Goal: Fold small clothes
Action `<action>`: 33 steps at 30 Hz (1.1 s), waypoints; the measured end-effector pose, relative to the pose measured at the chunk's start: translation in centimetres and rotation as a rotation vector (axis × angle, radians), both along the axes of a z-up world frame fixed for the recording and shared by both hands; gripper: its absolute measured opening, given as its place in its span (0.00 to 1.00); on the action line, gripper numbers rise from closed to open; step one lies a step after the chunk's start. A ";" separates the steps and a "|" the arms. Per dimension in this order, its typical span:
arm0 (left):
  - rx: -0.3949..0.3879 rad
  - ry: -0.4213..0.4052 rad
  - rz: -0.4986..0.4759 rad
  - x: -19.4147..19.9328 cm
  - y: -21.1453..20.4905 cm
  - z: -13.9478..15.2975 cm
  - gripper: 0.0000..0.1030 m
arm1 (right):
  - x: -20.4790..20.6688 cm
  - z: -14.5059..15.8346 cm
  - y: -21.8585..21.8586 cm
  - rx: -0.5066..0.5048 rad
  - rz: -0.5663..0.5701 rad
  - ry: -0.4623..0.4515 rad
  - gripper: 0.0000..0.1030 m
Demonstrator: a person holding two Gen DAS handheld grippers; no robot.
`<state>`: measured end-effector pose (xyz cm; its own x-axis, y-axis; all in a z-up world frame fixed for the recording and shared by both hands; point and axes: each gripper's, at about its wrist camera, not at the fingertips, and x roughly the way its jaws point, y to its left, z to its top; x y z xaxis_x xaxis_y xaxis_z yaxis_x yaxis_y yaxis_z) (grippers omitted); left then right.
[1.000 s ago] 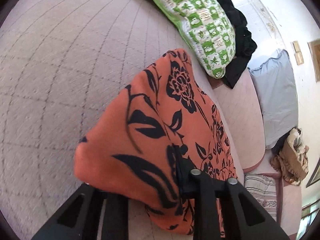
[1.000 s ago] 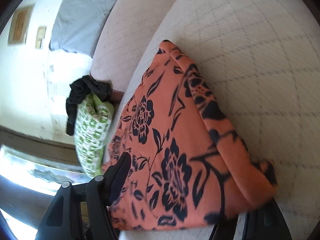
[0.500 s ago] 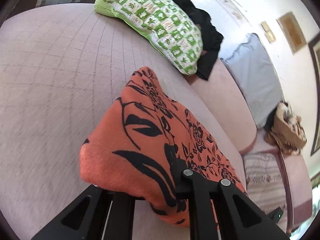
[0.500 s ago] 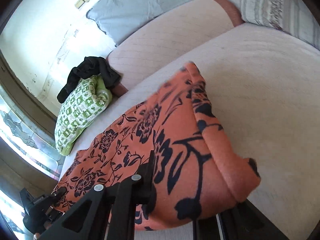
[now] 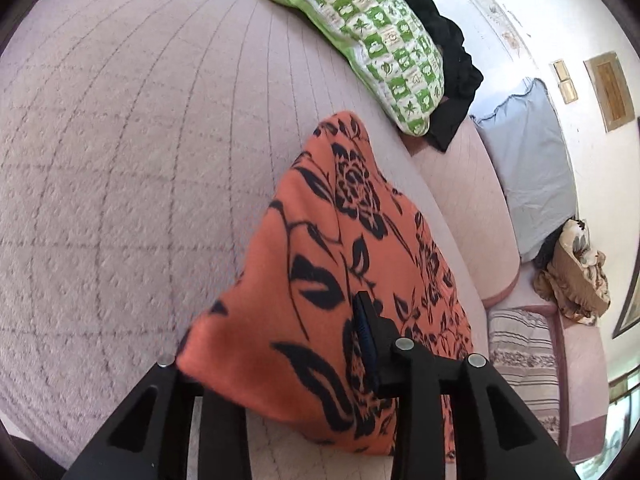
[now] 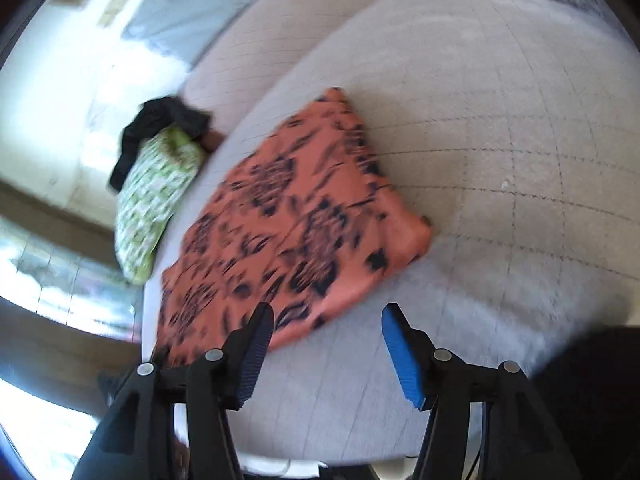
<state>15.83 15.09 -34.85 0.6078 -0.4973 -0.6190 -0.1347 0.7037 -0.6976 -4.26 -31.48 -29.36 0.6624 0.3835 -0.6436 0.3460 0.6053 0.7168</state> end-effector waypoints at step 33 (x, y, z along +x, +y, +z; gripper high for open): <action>0.516 -0.440 -0.337 -3.7 -18.2 12.7 0.14 | 12.8 -4.8 -7.1 0.394 0.088 -0.078 0.26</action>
